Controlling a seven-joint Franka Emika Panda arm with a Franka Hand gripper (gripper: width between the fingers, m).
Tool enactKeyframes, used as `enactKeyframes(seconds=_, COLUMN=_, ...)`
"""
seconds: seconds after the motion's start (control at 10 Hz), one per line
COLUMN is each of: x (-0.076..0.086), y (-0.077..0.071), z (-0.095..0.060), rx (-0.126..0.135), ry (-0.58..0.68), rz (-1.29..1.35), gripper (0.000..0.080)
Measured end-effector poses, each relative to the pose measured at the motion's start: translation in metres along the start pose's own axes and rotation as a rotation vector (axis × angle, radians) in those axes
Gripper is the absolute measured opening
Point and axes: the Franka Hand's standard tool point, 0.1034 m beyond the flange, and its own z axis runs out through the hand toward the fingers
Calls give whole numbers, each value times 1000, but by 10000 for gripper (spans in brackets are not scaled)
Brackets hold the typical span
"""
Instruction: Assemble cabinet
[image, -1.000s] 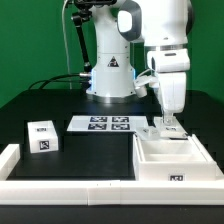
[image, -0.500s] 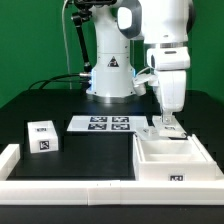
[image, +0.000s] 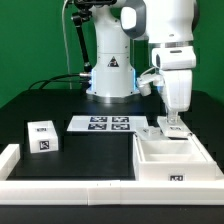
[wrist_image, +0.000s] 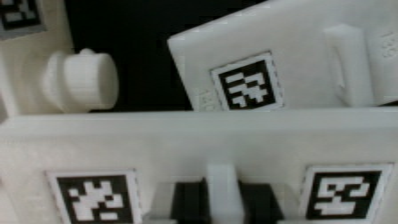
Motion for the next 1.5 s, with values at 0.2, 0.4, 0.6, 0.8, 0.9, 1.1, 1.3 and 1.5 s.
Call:
enactKeyframes(seconds=0.2, x=-1, y=0, z=0, rx=1, ry=-1, rz=1, gripper=69)
enactKeyframes(seconds=0.4, x=-1, y=3, z=-1, rx=-3, ry=0, rz=2, gripper=69)
enactKeyframes(seconds=0.6, x=-3, y=5, z=2, rx=2, ry=-2, rz=7, gripper=69)
enactKeyframes(seconds=0.8, x=-2, y=8, z=3, rx=2, ry=0, rz=7, gripper=69)
enactKeyframes(seconds=0.9, x=-1, y=8, z=4, rx=-3, ry=6, rz=8, gripper=69)
enactKeyframes(seconds=1.1, x=-1, y=8, z=4, rx=-3, ry=6, rz=8, gripper=69)
enactKeyframes(seconds=1.3, x=-1, y=13, z=5, rx=-7, ry=10, rz=12, gripper=69)
enactKeyframes(seconds=1.5, x=0, y=20, z=6, rx=-13, ry=14, rz=21, gripper=69)
